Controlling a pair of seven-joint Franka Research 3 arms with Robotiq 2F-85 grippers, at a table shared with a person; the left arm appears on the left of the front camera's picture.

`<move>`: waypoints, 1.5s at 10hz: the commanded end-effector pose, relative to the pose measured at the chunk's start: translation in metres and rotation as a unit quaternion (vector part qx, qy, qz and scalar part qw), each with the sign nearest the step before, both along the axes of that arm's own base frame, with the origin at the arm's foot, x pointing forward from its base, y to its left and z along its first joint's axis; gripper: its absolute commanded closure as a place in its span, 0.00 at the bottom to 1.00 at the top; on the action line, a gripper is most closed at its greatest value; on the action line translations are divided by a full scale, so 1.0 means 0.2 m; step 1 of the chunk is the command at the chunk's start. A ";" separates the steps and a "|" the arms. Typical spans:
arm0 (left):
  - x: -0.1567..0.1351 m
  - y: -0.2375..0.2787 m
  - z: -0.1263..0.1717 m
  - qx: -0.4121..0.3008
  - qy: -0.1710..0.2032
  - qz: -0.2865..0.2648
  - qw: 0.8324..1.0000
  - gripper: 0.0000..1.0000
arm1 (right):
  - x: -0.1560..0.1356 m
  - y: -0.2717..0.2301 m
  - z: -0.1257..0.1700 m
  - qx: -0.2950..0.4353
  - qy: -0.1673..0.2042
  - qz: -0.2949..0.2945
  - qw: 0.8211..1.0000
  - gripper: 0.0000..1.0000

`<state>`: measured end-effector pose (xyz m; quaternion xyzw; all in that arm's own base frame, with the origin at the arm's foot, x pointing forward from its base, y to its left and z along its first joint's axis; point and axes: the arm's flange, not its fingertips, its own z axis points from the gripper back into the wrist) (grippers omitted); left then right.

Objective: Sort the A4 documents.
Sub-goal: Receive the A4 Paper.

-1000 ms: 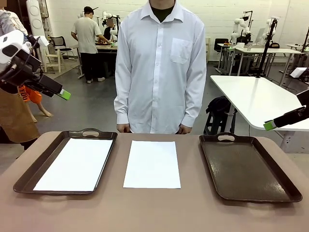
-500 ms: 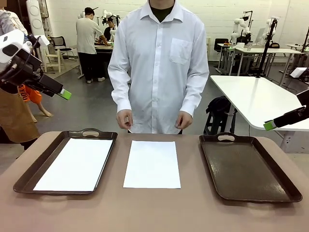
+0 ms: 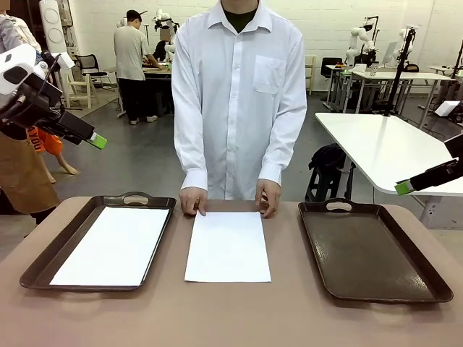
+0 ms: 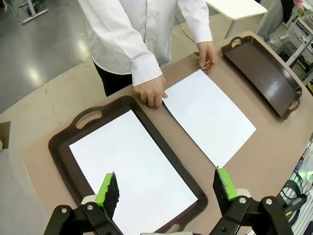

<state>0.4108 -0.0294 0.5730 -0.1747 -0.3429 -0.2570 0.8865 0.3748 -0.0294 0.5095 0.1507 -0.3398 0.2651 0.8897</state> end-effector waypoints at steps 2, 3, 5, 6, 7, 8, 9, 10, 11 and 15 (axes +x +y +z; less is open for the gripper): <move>0.00 0.00 0.00 0.003 -0.001 0.000 1.000 0.00 | 0.01 -0.01 -0.01 0.009 -0.002 0.006 1.000 0.00; 0.00 0.00 0.00 0.003 -0.001 0.000 1.000 0.00 | 0.01 -0.01 -0.01 0.009 -0.002 0.006 1.000 0.00; 0.00 0.00 0.00 0.003 -0.001 0.000 1.000 0.00 | 0.01 -0.01 -0.01 0.009 -0.002 0.006 1.000 0.00; 0.00 0.00 0.00 0.003 -0.001 0.000 1.000 0.00 | 0.01 -0.01 -0.01 0.009 -0.002 0.006 1.000 0.00; 0.00 0.00 0.00 0.003 -0.001 0.000 1.000 0.00 | 0.01 -0.01 -0.01 0.009 -0.002 0.006 1.000 0.00; 0.00 0.00 0.00 0.003 -0.001 0.000 1.000 0.00 | 0.01 -0.01 -0.01 0.009 -0.002 0.006 1.000 0.00; 0.00 0.00 0.00 0.003 -0.001 0.000 1.000 0.00 | 0.01 -0.01 -0.01 0.009 -0.002 0.006 1.000 0.00; 0.00 0.00 0.00 0.003 -0.001 0.000 1.000 0.00 | 0.01 -0.01 -0.01 0.009 -0.002 0.006 1.000 0.00; 0.00 0.00 0.00 0.003 -0.001 0.000 1.000 0.00 | 0.01 -0.01 -0.01 0.009 -0.002 0.006 1.000 0.00; 0.00 0.00 0.00 0.003 -0.001 0.000 1.000 0.00 | 0.01 -0.01 -0.01 0.009 -0.002 0.006 1.000 0.00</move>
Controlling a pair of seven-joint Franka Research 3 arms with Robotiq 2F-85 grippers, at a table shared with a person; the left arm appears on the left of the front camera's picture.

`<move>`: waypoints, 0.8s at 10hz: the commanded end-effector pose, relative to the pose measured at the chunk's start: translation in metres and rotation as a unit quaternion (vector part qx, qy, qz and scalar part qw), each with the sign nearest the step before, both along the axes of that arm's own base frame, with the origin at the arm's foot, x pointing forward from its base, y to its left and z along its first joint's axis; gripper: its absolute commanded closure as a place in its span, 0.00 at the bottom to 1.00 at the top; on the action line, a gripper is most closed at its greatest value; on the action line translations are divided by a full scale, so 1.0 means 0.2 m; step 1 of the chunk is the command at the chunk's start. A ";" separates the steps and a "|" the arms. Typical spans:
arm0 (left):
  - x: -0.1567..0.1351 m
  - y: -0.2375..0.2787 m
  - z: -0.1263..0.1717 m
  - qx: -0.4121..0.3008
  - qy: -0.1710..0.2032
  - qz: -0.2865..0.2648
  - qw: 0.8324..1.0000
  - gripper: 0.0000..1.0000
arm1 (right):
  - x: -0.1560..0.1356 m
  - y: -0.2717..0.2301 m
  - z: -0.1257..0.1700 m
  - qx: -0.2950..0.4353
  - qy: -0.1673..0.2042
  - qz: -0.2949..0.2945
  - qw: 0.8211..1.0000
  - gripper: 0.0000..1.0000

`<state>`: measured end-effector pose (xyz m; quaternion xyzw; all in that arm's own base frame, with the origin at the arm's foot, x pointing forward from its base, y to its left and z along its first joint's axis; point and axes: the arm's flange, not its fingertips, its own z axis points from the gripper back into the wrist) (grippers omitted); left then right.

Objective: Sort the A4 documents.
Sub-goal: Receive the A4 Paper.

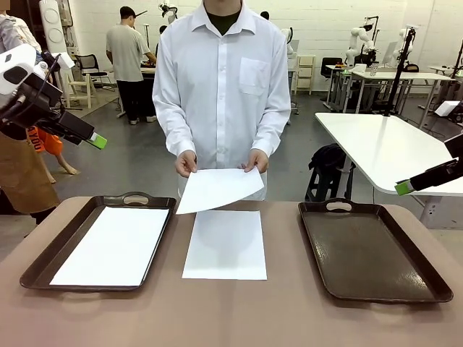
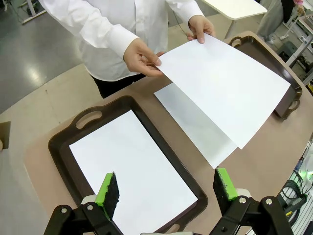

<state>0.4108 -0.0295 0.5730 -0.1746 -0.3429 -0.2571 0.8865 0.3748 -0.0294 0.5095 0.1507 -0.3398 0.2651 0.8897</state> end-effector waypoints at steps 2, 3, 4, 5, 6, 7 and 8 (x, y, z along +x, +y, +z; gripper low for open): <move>0.00 0.00 0.00 0.002 -0.001 0.000 1.000 0.00 | 0.01 -0.01 -0.01 0.009 -0.002 0.006 1.000 0.00; 0.00 0.00 0.00 0.002 -0.001 0.000 1.000 0.00 | 0.01 -0.01 -0.01 0.009 -0.002 0.006 1.000 0.00; 0.00 0.00 0.00 0.002 -0.001 0.000 1.000 0.00 | 0.01 -0.01 -0.01 0.009 -0.002 0.006 1.000 0.00; 0.00 0.00 0.00 0.002 -0.001 0.000 1.000 0.00 | 0.01 -0.01 -0.01 0.009 -0.002 0.006 1.000 0.00; 0.00 0.00 0.00 0.002 -0.001 0.000 1.000 0.00 | 0.01 -0.01 -0.01 0.009 -0.002 0.006 1.000 0.00; 0.00 0.00 0.00 0.002 -0.001 0.000 1.000 0.00 | 0.01 -0.01 -0.01 0.009 -0.002 0.006 1.000 0.00; 0.00 0.00 0.00 0.002 -0.001 0.000 1.000 0.00 | 0.01 -0.01 -0.01 0.009 -0.002 0.006 1.000 0.00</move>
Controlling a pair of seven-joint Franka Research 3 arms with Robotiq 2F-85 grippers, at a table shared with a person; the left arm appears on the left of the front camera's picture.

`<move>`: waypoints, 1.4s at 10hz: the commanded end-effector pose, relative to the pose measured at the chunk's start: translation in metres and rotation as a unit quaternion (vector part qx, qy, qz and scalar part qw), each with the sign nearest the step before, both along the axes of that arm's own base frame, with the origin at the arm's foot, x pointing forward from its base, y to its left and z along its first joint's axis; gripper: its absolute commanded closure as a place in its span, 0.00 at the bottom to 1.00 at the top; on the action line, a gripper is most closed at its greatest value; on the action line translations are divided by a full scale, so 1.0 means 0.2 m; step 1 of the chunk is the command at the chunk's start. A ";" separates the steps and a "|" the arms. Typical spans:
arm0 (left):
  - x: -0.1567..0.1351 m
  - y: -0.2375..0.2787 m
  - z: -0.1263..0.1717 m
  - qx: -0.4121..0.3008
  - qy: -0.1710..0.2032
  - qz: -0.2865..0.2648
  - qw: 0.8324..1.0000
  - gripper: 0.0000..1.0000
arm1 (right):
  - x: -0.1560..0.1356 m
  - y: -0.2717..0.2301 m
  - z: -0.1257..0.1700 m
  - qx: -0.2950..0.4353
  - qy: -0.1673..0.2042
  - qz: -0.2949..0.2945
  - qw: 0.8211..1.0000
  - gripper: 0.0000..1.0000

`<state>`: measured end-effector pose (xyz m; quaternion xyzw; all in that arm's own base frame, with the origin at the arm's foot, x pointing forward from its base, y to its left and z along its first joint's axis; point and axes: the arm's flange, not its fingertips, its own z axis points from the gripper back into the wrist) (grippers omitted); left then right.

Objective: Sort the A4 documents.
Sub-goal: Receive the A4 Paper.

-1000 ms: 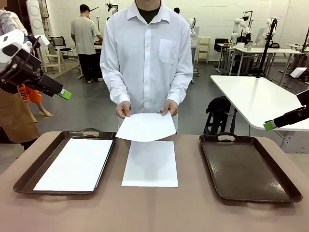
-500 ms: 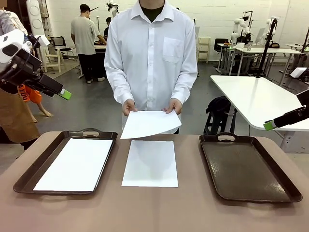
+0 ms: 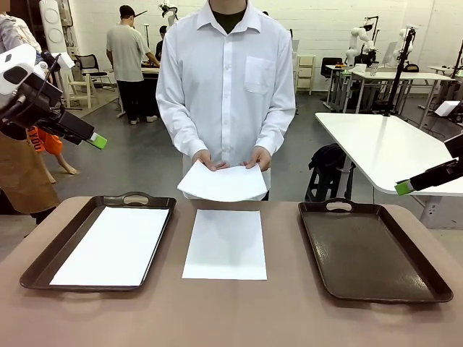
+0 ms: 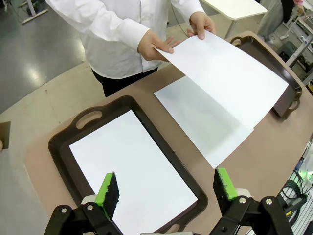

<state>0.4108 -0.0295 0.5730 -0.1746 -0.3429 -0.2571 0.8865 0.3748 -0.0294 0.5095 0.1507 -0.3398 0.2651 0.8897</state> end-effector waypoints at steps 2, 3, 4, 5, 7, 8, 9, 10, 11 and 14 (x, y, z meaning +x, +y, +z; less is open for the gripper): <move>0.00 0.00 0.00 0.002 -0.001 0.000 1.000 0.00 | 0.01 -0.01 -0.01 0.009 -0.002 0.006 1.000 0.00; 0.00 0.00 0.00 0.002 -0.001 0.000 1.000 0.00 | 0.01 -0.01 -0.01 0.009 -0.002 0.006 1.000 0.00; 0.00 0.00 0.00 0.002 -0.001 0.000 1.000 0.00 | 0.01 -0.01 -0.01 0.009 -0.002 0.006 1.000 0.00; 0.00 0.00 0.00 0.002 -0.001 0.000 1.000 0.00 | 0.01 -0.01 -0.01 0.009 -0.002 0.006 1.000 0.00; 0.00 0.00 0.00 0.002 -0.001 0.000 1.000 0.00 | 0.01 -0.01 -0.01 0.009 -0.002 0.006 1.000 0.00; 0.00 0.00 0.00 0.002 -0.001 0.000 1.000 0.00 | 0.01 -0.01 -0.01 0.009 -0.002 0.006 1.000 0.00; 0.00 0.00 0.00 0.002 -0.001 0.000 1.000 0.00 | 0.01 -0.01 -0.01 0.009 -0.002 0.006 1.000 0.00; 0.00 0.00 0.00 0.002 -0.001 0.000 1.000 0.00 | 0.01 -0.01 -0.01 0.009 -0.002 0.006 1.000 0.00; 0.00 0.00 0.00 0.002 -0.001 0.000 1.000 0.00 | 0.01 -0.01 -0.01 0.009 -0.002 0.006 1.000 0.00; 0.00 0.00 0.00 0.002 -0.001 0.000 1.000 0.00 | 0.00 0.00 0.00 0.000 0.000 0.000 1.000 0.00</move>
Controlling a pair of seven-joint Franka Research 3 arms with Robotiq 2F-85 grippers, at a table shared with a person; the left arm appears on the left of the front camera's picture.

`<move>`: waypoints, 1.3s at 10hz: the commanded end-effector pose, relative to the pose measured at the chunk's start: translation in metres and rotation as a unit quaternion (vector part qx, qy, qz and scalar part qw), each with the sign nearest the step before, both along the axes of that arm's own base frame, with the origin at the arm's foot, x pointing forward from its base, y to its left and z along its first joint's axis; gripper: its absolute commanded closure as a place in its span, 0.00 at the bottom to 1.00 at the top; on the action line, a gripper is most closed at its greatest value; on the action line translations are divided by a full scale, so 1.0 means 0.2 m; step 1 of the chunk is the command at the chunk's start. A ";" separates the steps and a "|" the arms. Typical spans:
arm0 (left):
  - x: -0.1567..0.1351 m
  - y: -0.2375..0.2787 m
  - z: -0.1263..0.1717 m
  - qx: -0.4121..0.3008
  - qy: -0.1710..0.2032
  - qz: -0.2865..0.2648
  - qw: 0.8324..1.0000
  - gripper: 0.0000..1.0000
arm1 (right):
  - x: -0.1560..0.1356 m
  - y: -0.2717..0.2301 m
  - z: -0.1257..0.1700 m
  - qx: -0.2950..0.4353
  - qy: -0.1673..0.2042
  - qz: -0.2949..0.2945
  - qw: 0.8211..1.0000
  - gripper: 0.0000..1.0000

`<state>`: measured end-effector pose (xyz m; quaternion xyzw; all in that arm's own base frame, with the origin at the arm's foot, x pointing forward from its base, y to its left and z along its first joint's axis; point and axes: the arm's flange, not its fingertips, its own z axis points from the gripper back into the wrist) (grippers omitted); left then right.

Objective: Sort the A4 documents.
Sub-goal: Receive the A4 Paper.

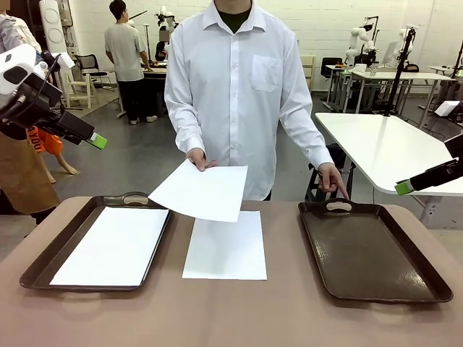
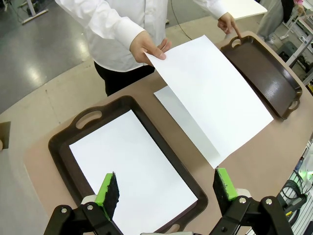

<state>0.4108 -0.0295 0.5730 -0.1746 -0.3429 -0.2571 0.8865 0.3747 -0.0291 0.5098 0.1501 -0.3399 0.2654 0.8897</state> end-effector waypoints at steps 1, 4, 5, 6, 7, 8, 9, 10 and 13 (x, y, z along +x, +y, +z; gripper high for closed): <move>0.00 0.00 0.00 0.002 -0.001 0.000 1.000 0.00 | 0.02 0.04 -0.02 0.018 0.012 -0.008 1.000 0.00; 0.00 0.00 0.00 0.002 -0.001 0.000 1.000 0.00 | 0.16 0.20 -0.08 0.066 0.057 -0.031 0.996 0.00; 0.00 0.00 0.00 0.002 -0.001 0.000 1.000 0.00 | 0.21 0.26 -0.11 0.087 0.078 -0.032 0.993 0.00; 0.00 0.00 0.00 0.002 -0.001 0.000 1.000 0.00 | 0.23 0.34 -0.13 0.118 0.114 -0.027 0.986 0.00; 0.00 0.00 0.00 0.002 -0.001 0.000 1.000 0.00 | 0.24 0.44 -0.18 0.136 0.147 -0.016 0.980 0.00; 0.00 0.00 0.00 0.002 -0.001 0.000 1.000 0.00 | 0.25 0.53 -0.23 0.158 0.178 -0.004 0.971 0.00; 0.00 0.00 0.00 0.002 -0.001 0.000 1.000 0.00 | 0.26 0.63 -0.28 0.179 0.208 0.007 0.962 0.00; 0.00 0.00 0.00 0.002 -0.001 0.000 1.000 0.00 | 0.28 0.72 -0.33 0.193 0.231 0.006 0.954 0.00; 0.00 0.00 0.00 0.002 -0.001 0.000 1.000 0.00 | 0.34 0.99 -0.44 0.236 0.273 0.018 0.932 0.00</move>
